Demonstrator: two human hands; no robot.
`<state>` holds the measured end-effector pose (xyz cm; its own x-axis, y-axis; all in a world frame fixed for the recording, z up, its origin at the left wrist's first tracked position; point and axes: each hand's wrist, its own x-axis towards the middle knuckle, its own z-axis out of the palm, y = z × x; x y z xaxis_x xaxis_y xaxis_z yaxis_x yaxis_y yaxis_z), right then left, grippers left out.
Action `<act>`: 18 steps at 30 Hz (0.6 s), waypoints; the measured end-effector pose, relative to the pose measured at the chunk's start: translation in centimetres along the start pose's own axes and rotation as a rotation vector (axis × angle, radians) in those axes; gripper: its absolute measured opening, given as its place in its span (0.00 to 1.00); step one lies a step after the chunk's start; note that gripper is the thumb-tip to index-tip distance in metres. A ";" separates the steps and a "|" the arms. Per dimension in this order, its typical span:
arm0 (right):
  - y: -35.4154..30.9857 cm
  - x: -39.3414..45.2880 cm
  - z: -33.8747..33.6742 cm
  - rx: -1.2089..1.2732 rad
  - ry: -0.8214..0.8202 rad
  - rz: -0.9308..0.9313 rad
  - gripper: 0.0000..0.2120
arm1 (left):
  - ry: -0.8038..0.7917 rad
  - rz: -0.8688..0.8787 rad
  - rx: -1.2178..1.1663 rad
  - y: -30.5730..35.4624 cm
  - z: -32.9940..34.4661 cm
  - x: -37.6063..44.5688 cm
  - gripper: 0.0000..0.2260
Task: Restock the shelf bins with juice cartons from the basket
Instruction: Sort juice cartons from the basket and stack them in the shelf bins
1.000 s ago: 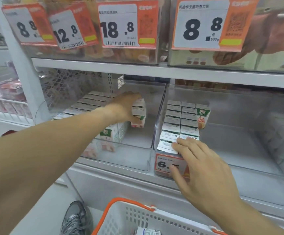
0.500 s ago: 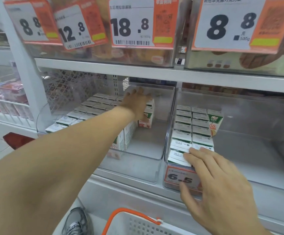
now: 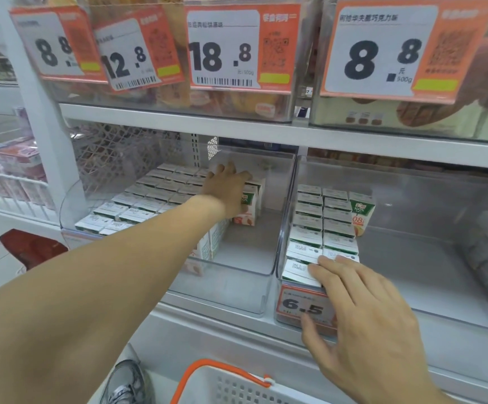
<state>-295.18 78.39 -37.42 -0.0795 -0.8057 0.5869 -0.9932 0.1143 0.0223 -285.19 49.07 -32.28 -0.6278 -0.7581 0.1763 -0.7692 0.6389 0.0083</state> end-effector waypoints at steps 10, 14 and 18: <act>-0.2 -0.1 -0.8 -0.016 -0.060 0.003 0.28 | 0.322 -0.005 -0.324 -0.7 -3.2 -8.9 0.21; -0.3 0.0 -1.5 -0.012 -0.106 0.003 0.29 | 0.679 0.134 -0.440 1.5 -3.8 -16.1 0.09; -0.5 -0.4 -2.5 0.156 0.019 -0.027 0.26 | 0.548 0.198 -0.606 4.8 -2.1 -23.6 0.07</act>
<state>-294.46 80.14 -35.64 -0.0521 -0.7961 0.6029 -0.9962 -0.0005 -0.0867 -273.80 70.26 -34.33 -0.4779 -0.5537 0.6819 -0.3555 0.8318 0.4263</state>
